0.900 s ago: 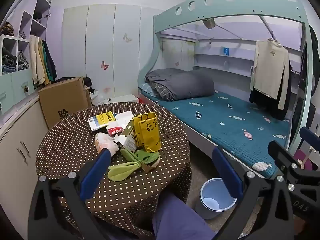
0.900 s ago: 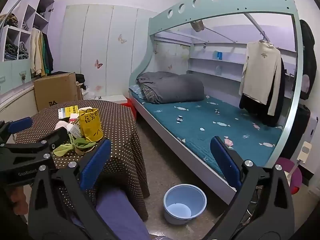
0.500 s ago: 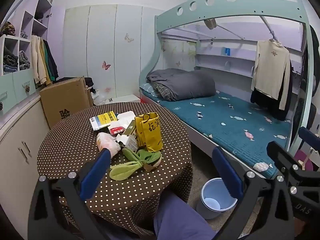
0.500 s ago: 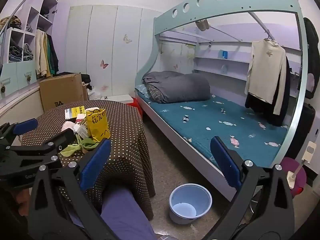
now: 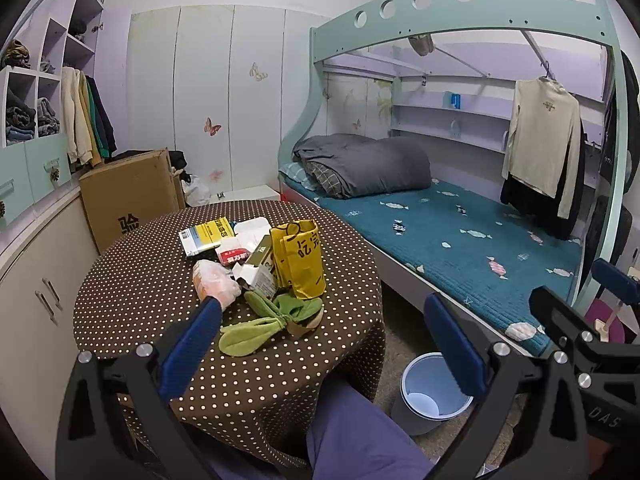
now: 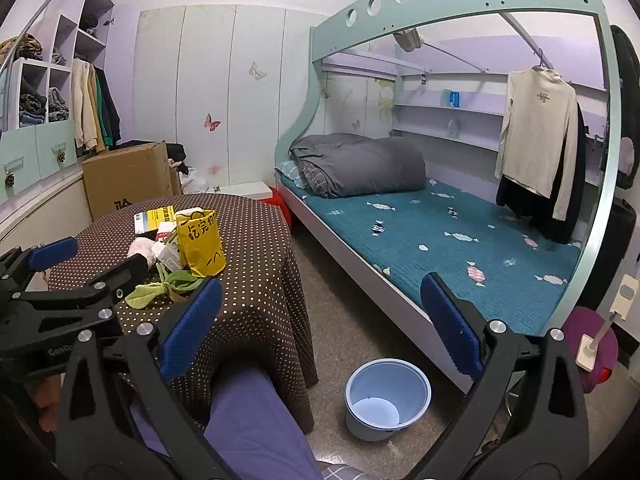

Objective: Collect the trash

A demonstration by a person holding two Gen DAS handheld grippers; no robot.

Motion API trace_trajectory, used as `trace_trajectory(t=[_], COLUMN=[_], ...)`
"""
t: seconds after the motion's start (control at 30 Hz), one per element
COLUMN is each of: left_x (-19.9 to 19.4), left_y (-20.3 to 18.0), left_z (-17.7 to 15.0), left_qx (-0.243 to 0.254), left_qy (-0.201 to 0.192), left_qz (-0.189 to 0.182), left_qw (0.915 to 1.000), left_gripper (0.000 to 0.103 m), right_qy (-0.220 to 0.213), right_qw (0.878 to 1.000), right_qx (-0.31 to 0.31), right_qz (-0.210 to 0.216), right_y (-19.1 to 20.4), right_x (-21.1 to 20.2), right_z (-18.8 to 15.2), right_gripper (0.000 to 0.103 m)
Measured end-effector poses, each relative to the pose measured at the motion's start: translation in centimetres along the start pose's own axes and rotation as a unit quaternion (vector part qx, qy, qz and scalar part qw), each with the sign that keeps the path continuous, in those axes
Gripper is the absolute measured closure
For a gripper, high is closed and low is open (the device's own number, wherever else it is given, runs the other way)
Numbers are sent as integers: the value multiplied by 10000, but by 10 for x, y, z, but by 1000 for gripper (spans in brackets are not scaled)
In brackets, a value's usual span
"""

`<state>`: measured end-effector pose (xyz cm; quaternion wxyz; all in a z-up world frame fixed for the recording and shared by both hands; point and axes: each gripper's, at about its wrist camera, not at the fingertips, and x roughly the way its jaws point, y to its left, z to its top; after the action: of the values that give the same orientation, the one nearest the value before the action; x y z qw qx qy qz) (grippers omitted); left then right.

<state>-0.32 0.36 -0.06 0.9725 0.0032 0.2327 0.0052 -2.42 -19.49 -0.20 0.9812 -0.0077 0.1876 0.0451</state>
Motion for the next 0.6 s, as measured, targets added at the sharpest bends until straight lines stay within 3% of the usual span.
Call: trace_trajectory(t=[0.6], left_x=[2], left_y=[2], left_z=[-2], left_qx=[-31], left_qy=[35], left_qz=[54], left_qw=[10000], left_gripper=[4], right_qy=[56], right_qw=[9999], right_qx=[-105], right_qz=[-22], right_y=[4], right_x=[5], right_z=[-2], right_gripper=[6])
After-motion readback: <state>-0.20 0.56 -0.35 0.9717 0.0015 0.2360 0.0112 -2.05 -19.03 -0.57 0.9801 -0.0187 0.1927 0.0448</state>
